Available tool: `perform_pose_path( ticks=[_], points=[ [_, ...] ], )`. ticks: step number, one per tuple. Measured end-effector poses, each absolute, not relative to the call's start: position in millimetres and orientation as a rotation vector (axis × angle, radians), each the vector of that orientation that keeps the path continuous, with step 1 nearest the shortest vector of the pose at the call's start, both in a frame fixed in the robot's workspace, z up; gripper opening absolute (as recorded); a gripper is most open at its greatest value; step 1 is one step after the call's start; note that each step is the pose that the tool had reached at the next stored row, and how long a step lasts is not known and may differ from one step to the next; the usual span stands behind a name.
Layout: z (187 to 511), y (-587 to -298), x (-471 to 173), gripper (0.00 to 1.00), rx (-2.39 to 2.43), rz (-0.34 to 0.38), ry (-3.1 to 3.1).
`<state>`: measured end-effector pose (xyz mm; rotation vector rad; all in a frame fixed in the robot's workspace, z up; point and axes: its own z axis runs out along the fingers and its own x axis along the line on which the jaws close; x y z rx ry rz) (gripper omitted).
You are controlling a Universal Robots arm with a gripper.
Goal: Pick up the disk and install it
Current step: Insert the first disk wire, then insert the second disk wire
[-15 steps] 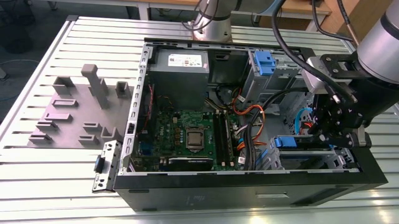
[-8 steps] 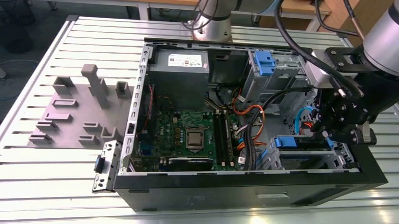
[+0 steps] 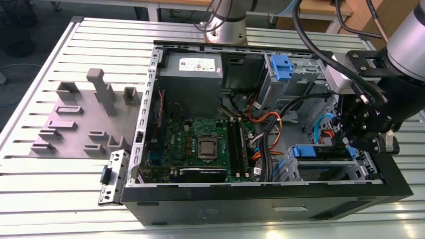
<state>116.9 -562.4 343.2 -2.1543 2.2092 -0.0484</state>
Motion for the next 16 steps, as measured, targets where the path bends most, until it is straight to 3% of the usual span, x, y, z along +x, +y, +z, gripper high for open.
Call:
perform_pose_path(
  ticks=[16],
  points=[
    [343.5,-562.3,110.8,0.11,-2.154,-0.049,2.209]
  ],
)
